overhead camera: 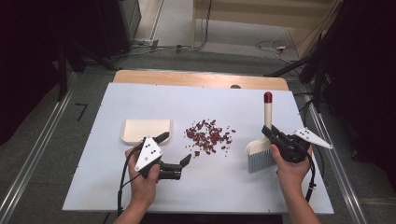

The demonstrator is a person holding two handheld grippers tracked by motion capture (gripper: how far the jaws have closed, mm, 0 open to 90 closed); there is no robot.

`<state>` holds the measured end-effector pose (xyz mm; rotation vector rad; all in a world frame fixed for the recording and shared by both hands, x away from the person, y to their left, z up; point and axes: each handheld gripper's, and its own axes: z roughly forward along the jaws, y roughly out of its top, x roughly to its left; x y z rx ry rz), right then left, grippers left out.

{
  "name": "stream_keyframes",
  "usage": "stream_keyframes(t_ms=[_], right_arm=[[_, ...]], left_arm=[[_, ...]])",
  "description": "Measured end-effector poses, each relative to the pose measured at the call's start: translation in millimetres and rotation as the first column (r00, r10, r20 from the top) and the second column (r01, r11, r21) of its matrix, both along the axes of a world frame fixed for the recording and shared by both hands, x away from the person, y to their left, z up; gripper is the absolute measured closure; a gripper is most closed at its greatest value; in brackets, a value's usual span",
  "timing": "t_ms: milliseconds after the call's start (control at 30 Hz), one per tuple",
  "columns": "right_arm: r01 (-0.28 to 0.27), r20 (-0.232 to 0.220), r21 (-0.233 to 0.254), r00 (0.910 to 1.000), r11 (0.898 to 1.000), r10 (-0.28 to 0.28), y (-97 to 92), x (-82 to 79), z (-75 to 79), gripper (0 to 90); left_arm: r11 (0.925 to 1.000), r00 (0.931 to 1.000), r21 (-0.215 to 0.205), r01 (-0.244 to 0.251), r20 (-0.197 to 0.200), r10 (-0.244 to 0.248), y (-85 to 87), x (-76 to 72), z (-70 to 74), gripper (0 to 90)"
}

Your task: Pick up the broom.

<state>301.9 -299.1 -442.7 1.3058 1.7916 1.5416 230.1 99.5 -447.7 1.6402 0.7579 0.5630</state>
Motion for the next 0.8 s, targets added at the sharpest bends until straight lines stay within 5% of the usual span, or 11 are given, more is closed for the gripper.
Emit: stream_keyframes(t_ms=[167,367,500,667,800], right_arm=[[-0.021,0.062,0.003,0.9978,1.0,0.021,7.6,-10.1,14.7,70.0],[-0.056,0.11,0.006,0.9924,0.998,0.055,25.5,-20.3,25.7,70.0],[-0.085,0.132,0.005,0.9877,0.996,0.083,39.1,-26.3,30.2,70.0],[-0.121,0.169,-0.012,0.9782,0.993,0.121,60.6,-35.2,33.5,69.9],[-0.141,0.201,-0.037,0.9687,0.989,0.146,76.0,-41.8,35.0,69.9]], left_arm=[[0.9976,0.9975,-0.02,0.066,-0.022,-0.067,-19.8,3.4,6.1,2.7],[0.9957,0.9955,-0.05,0.078,-0.05,-0.08,-36.0,3.4,12.4,6.2],[0.99,0.9864,-0.063,0.126,-0.098,-0.132,-51.3,0.1,16.9,8.5],[0.9907,0.9828,-0.057,0.123,-0.131,-0.13,-65.4,-3.7,19.0,20.3],[0.9836,0.9717,-0.066,0.168,-0.157,-0.177,-70.9,-5.2,19.2,27.3]])
